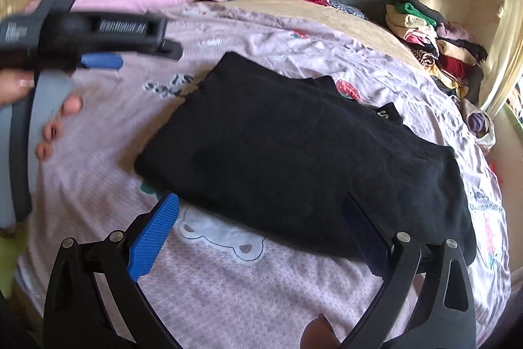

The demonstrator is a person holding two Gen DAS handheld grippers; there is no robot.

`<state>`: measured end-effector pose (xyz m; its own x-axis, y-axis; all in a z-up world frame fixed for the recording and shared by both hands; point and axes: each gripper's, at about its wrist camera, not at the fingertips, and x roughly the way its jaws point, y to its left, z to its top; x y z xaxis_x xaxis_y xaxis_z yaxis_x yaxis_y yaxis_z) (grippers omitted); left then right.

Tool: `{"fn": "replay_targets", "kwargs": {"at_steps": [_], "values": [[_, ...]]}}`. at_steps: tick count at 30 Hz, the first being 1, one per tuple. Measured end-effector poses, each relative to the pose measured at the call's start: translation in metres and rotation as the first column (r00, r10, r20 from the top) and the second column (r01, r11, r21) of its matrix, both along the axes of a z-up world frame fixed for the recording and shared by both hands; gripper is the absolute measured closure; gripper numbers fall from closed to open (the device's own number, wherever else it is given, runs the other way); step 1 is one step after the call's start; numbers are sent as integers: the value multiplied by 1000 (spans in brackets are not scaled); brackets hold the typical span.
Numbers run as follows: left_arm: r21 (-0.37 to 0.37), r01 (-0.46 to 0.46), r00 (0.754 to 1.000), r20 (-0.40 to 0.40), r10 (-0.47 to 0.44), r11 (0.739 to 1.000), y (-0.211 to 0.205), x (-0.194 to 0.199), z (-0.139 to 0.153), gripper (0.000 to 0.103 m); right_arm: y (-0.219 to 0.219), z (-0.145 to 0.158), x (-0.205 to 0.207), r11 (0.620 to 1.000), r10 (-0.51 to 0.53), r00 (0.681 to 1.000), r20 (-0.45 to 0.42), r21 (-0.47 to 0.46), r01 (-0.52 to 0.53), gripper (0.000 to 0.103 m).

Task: Fold small clothes
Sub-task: 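Grasp the folded black shirt's end with the right gripper while the left gripper grasps it too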

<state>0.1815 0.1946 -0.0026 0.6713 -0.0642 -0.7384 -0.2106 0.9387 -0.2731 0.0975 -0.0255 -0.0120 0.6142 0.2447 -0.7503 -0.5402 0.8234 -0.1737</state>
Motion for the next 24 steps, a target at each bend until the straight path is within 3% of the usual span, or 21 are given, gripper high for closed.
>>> {"fn": "replay_targets", "kwargs": {"at_steps": [11,24], "values": [[20,17,999,-40,-17,1000,-4,38,-15,10,21,-42,13,982,47,997,66,-187,-34,4],[-21,42,991,-122,-45,999,-11,82,-38,10,38,-50,44,975,67,990,123,-218,-39,5]]}}
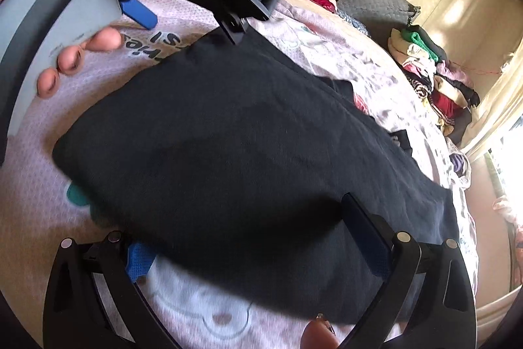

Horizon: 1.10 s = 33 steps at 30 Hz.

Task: Fold small clothes
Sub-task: 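Grasp the folded black shirt's end with the right gripper while the left gripper grasps it too, then lift the held shirt end with both grippers and fold it over the shirt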

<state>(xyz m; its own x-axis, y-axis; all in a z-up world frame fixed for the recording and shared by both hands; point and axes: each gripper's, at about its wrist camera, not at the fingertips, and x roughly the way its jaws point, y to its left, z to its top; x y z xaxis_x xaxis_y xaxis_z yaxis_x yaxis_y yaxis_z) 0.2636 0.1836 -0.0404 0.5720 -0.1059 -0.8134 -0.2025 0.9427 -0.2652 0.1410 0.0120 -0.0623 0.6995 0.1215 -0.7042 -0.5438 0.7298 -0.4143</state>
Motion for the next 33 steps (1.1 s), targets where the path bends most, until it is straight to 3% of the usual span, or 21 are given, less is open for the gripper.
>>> {"fn": "replay_targets", "kwargs": {"at_steps": [3,6,9,10,11,17,26,33], "values": [[-6,6,1000,-28,-6,1000,-4,7,-6,10,3,6,0,1000,17,997,70,-1,-17,6],[-3,10,999,-30,-10,1000,-6,8,-7,10,-3,17,-6,998,46,993,107,48,-51,22],[12,17,999,-45,-17,1000,-11,11,-8,10,-9,26,-13,992,75,990,116,89,-85,55],[15,20,999,-49,-20,1000,-12,12,-8,10,-11,29,-14,990,82,990,111,105,-94,70],[19,23,998,-52,-22,1000,-14,12,-8,10,-12,31,-16,988,84,990,109,118,-97,77],[51,54,996,-67,-51,997,-32,16,-1,10,-28,46,-22,979,44,993,111,192,-65,83],[18,114,993,-23,-114,993,-69,16,21,10,-67,71,-31,952,-24,993,119,305,-13,83],[-39,145,988,52,-143,989,-102,11,44,45,-96,85,-37,939,-77,988,133,342,27,84]]}}
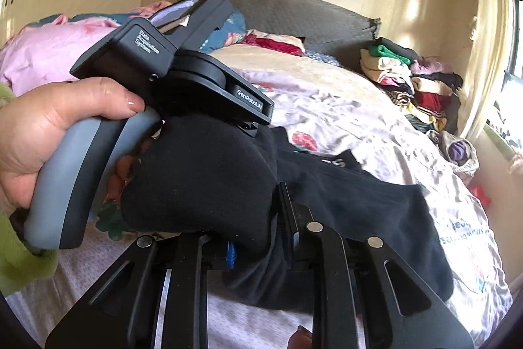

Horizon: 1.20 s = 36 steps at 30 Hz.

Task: Fold small clothes
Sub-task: 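Lift the held shirt end with both grippers and fold it over the shirt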

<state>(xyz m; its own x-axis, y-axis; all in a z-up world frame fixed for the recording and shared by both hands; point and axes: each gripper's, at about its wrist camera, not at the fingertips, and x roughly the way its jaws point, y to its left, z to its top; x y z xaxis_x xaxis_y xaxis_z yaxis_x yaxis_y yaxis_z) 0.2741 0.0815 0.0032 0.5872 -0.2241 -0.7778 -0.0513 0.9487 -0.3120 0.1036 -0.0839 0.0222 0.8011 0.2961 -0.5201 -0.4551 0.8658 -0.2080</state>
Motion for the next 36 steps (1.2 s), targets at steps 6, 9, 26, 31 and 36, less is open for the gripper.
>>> {"fn": "replay_targets", "kwargs": {"at_steps": [6,9,26,31,36], "values": [[10,51,997,61,-52,999,-35,-2,26,63,-27,9,-6,998,-53,998,22,29,53,85],[29,74,994,83,-77,997,-53,-1,37,64,-40,14,-7,996,-83,996,23,47,82,85],[98,159,981,98,-168,983,-136,7,56,66,-116,17,10,975,-180,982,-55,119,185,87],[107,169,982,65,-177,980,-155,15,47,66,-135,7,20,963,-184,973,-137,171,207,87],[110,178,982,41,-183,978,-171,23,38,66,-152,-4,32,945,-175,958,-226,236,228,87]]}}
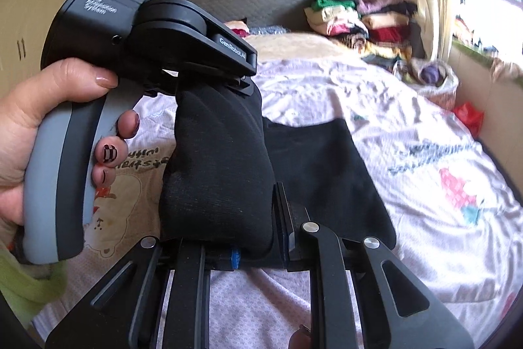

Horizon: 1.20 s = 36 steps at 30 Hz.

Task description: Fold small clothes

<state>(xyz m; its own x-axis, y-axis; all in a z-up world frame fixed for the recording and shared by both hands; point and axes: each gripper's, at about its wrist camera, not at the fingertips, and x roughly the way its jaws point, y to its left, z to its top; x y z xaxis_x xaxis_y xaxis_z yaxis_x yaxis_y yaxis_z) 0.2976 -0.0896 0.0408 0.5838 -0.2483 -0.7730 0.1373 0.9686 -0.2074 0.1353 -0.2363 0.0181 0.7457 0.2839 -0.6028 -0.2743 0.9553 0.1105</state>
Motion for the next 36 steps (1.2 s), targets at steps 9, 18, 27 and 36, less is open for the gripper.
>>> {"fn": "replay_targets", "kwargs": {"at_steps": [9,18,27,36], "values": [[22,28,997,-73,-26,999,-33,20,-26,66,-44,-37,31,954,-5,970,-244,289,78,87],[-60,46,989,-134,-54,997,-54,36,-42,40,-67,-52,32,919,-17,948,-318,369,140,73],[-134,-19,999,-30,15,991,-6,19,-20,23,-104,-44,18,897,-4,938,-346,413,156,42],[23,-23,1000,-17,23,999,26,-28,-52,23,-119,7,58,923,-94,954,-284,333,190,34]]}}
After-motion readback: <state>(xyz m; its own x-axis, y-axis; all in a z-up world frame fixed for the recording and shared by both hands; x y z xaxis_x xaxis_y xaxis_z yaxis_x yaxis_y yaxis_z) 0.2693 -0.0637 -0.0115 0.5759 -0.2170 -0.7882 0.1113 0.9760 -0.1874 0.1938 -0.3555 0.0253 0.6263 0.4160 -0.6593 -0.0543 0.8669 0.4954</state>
